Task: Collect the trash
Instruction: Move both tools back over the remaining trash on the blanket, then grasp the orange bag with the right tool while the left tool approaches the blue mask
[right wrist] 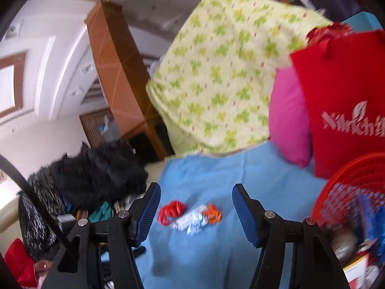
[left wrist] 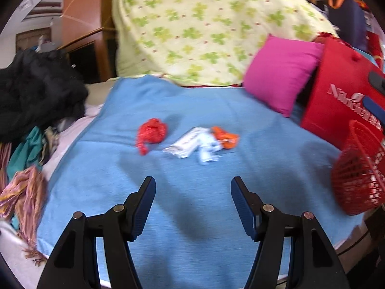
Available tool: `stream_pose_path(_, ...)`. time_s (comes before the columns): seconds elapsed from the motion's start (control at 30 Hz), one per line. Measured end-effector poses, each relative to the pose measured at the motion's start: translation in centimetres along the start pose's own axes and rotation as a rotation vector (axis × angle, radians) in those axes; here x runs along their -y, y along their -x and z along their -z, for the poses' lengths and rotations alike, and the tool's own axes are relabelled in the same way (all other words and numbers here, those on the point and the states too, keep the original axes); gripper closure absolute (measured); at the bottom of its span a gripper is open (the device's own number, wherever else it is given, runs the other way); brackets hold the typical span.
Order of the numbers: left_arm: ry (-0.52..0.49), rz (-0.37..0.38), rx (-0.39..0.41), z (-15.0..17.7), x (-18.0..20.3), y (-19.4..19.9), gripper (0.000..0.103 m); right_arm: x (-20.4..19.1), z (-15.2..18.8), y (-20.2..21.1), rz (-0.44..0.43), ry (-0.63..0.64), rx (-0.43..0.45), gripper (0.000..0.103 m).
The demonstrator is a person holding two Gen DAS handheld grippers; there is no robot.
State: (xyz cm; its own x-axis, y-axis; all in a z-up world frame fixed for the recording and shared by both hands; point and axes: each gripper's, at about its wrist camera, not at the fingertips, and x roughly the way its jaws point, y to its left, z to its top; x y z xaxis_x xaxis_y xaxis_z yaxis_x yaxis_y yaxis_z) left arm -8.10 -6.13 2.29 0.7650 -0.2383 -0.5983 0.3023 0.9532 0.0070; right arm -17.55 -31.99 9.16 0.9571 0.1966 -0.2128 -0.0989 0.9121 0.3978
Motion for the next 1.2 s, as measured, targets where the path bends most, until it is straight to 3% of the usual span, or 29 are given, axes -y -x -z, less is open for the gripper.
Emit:
stream_pose_path(0.3, 0.048, -0.055, -0.036, 0.0, -4.4, -3.6, 0.037, -0.7, 3.4, -6.6, 0.026, -0.016, -0.214, 0.038)
stream_pose_path(0.5, 0.098, -0.041, -0.085, -0.6, -6.1, -6.4, 0.037, -0.1, 5.2, -11.2, 0.028, -0.063, -0.353, 0.037)
stream_pose_path(0.9, 0.129, -0.005, -0.133, -2.8, -6.3, -11.5, 0.037, 3.1, 6.4, -21.4, 0.124, -0.011, -0.432, 0.038)
stream_pose_path(1.07, 0.127, 0.000, -0.130, -3.6, -5.3, -12.7, 0.037, 4.4, 6.5, -25.1, 0.118, -0.038, -0.449, 0.054)
stream_pose_path(1.2, 0.169, 0.025, -0.139, -4.3, -5.0, -13.6, 0.037, 4.9, 6.9, -27.7, 0.119, -0.057, -0.470, 0.059)
